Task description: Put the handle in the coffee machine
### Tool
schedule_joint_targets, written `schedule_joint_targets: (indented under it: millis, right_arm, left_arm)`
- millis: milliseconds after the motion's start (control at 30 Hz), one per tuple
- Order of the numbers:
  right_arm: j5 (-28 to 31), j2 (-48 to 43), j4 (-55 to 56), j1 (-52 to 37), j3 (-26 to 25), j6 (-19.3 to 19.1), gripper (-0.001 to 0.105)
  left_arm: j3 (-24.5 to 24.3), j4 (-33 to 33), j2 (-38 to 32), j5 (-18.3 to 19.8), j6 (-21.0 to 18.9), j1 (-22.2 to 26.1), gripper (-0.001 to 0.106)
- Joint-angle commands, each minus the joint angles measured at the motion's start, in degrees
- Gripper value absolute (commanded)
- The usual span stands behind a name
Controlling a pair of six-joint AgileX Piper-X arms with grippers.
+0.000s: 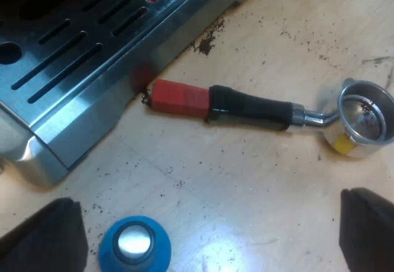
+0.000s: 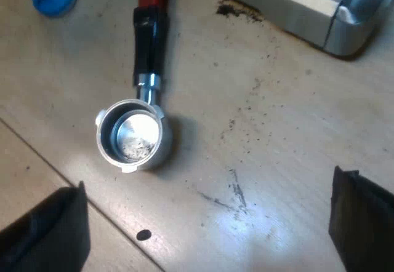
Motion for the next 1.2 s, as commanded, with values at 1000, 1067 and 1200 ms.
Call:
schedule_joint_targets:
  millis: [1000, 1067, 1200]
  right_arm:
    - [14.81, 12.46, -11.98, 20.81, -0.55, 50.69, 0.078]
    - [17.67, 13.55, -11.80, 23.45, -0.55, 58.56, 0.078]
    - [19.29, 16.86, -11.72, 28.79, -0.55, 74.72, 0.078]
  left_arm:
    - [-0.37, -0.58, -0.29, -0.75, 0.08, -3.76, 0.086]
    - [-0.37, -0.58, -0.29, -0.75, 0.08, -3.76, 0.086]
    - [-0.37, -1.14, -0.29, -0.75, 0.08, -3.76, 0.086]
